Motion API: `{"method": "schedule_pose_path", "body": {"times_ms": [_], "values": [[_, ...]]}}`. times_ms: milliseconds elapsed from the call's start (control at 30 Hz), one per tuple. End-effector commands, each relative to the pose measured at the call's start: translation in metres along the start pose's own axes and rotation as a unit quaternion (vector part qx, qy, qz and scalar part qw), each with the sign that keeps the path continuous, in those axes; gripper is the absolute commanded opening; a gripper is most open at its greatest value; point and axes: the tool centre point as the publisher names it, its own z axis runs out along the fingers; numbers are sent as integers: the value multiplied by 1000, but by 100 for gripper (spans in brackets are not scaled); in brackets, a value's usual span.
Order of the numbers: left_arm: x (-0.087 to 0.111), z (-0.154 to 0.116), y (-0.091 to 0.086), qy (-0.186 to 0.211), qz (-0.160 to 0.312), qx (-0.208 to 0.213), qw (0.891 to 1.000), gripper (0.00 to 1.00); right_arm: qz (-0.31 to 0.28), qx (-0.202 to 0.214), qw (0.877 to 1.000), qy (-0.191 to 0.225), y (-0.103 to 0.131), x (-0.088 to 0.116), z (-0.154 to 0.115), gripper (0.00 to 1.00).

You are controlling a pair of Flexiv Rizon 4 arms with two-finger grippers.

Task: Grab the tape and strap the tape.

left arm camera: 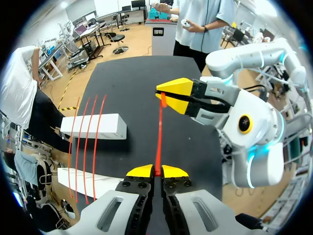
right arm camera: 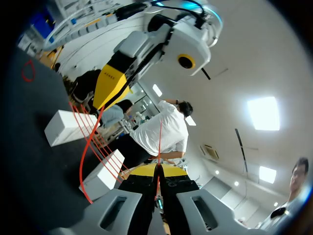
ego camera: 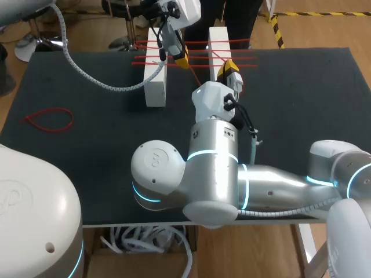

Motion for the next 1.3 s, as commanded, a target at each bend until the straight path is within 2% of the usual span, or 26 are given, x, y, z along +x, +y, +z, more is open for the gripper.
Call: {"method": "schedule_pose_path", "body": {"times_ms": [33, 100, 167, 267, 500, 667, 1300], "values": [[0, -1, -1, 0, -1, -3, 1000, 0, -122, 46, 991, 9, 13, -2, -2, 0], [0, -1, -1, 0, -1, -3, 1000, 0, -159, 37, 987, 8, 15, -2, -4, 0], [0, -1, -1, 0, -1, -3, 1000, 0, -212, 23, 977, 4, 15, 0, -7, 0], [0, -1, -1, 0, -1, -3, 1000, 0, -261, 20, 965, -10, 14, 2, -9, 0], [0, -1, -1, 0, -1, -3, 1000, 0, -332, 25, 942, -44, 16, 4, -9, 0], [0, -1, -1, 0, -1, -3, 1000, 0, -359, 26, 932, -51, 19, 5, -6, 0], [0, -1, -1, 0, -1, -3, 1000, 0, -361, 17, 932, -14, 32, 6, -11, 0]]}}
